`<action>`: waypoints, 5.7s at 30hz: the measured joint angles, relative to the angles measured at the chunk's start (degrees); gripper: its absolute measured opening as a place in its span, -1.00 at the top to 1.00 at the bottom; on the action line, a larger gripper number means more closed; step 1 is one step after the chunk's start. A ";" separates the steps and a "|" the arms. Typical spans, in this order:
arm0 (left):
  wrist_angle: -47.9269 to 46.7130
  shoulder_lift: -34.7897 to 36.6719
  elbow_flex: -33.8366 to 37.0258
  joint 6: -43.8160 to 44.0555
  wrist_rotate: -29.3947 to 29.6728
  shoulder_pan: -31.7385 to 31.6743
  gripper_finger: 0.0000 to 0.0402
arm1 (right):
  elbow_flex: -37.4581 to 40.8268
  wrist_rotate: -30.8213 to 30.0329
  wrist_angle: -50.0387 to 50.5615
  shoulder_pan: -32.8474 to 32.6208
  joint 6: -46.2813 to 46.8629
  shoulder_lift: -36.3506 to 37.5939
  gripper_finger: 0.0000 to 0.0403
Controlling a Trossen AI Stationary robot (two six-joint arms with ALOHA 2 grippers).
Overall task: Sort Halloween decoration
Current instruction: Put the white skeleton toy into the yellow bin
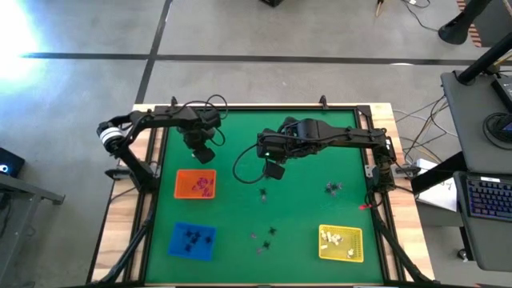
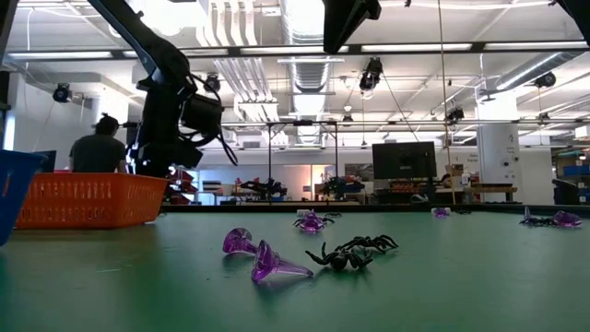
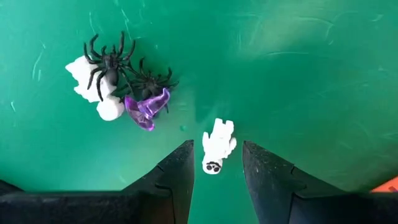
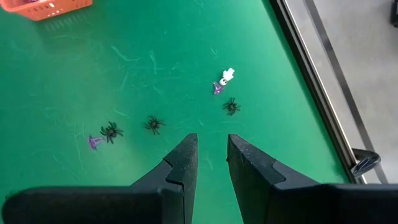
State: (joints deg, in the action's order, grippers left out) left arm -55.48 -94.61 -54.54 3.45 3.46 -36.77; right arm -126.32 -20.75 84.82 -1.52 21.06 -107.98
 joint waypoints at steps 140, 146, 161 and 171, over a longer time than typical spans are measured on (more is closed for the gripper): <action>37.88 9.27 -18.93 -2.68 5.05 39.36 0.99 | 26.25 -22.77 -30.30 -15.40 54.74 13.27 0.45; 38.93 9.27 -18.93 -2.90 5.03 39.36 0.99 | 26.25 -22.70 -30.25 -14.36 53.99 13.27 0.45; 40.04 9.25 -18.93 -4.42 5.09 39.32 0.99 | 26.50 -22.27 -30.62 -13.07 51.05 13.27 0.63; 40.02 9.18 -18.86 -4.42 5.16 39.30 0.99 | 27.47 -22.38 -30.67 -13.10 48.66 13.27 0.94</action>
State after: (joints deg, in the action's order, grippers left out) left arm -15.46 -85.43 -73.41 -0.98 8.62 2.52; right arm -98.85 -43.13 54.14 -14.62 69.72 -94.72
